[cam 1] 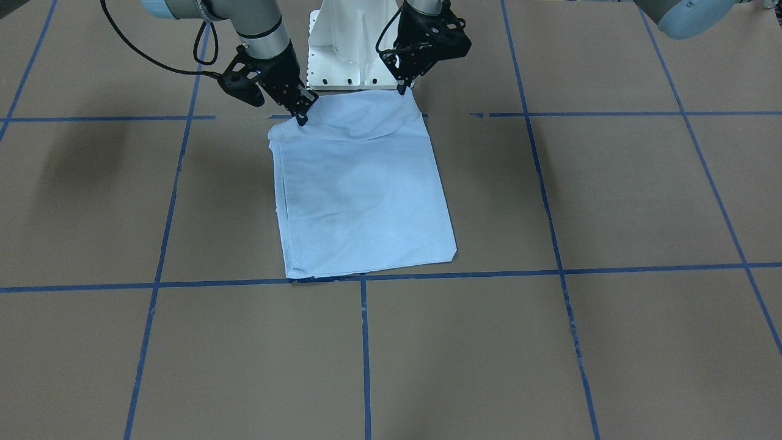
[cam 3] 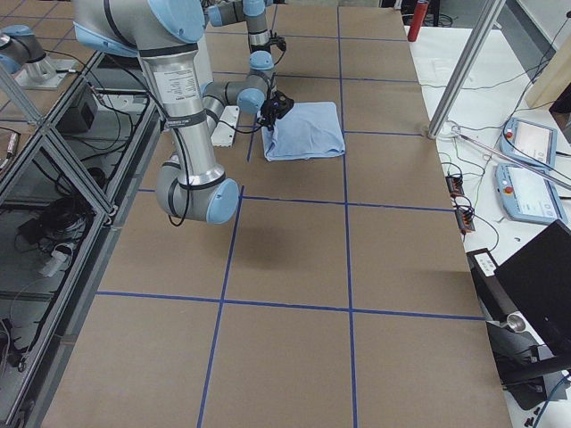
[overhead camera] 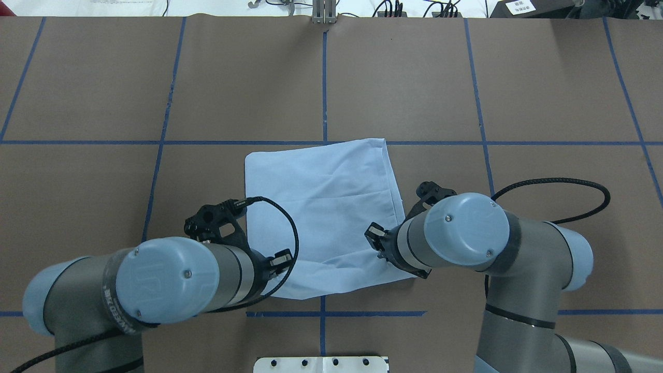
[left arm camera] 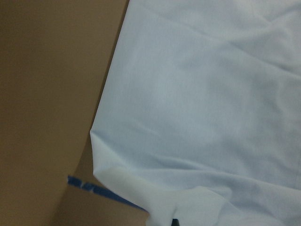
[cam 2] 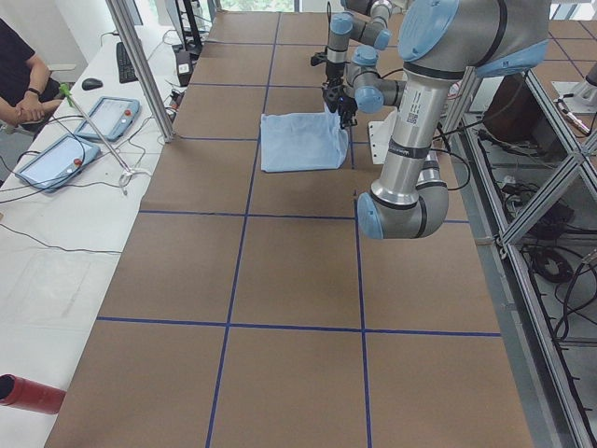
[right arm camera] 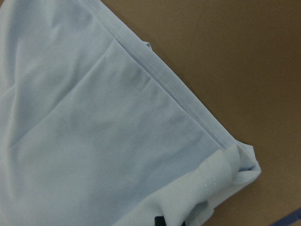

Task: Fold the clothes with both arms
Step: 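Lift both near corners and fold them over toward the far edge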

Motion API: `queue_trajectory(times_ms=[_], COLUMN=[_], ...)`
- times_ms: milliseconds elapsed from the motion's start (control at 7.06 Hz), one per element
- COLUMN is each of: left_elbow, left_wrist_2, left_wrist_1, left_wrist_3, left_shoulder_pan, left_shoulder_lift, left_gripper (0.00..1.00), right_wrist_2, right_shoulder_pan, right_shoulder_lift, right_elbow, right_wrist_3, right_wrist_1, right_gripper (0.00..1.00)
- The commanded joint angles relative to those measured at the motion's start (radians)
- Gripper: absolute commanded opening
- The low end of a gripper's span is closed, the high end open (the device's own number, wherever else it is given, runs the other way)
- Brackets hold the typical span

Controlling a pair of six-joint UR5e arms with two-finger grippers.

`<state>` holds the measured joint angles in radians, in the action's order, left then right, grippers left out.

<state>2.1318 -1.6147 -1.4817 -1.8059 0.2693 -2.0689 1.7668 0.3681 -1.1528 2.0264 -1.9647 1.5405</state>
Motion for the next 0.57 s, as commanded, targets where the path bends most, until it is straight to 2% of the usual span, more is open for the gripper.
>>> queue_trajectory(times_ms=[0, 283, 425], left_elbow=[-0.059, -0.157, -0.208], left_wrist_2=[0.001, 0.001, 0.001], left_wrist_1=[-0.008, -0.128, -0.176], left_wrist_3=[0.039, 0.046, 0.045], left_shoulder_pan=[0.076, 0.106, 0.125], left_shoulder_lift=[-0.032, -0.037, -0.042], left_gripper=[0.0, 0.0, 0.0], right_wrist_2=[0.0, 0.003, 0.013], right_shoulder_pan=[0.096, 0.15, 0.161], right_shoulder_lift=[0.091, 0.113, 0.166], right_elbow=[-0.137, -0.214, -0.288], right_wrist_3=[0.099, 0.13, 0.13], right_wrist_1=[-0.002, -0.035, -0.06], right_gripper=[0.0, 0.0, 0.0])
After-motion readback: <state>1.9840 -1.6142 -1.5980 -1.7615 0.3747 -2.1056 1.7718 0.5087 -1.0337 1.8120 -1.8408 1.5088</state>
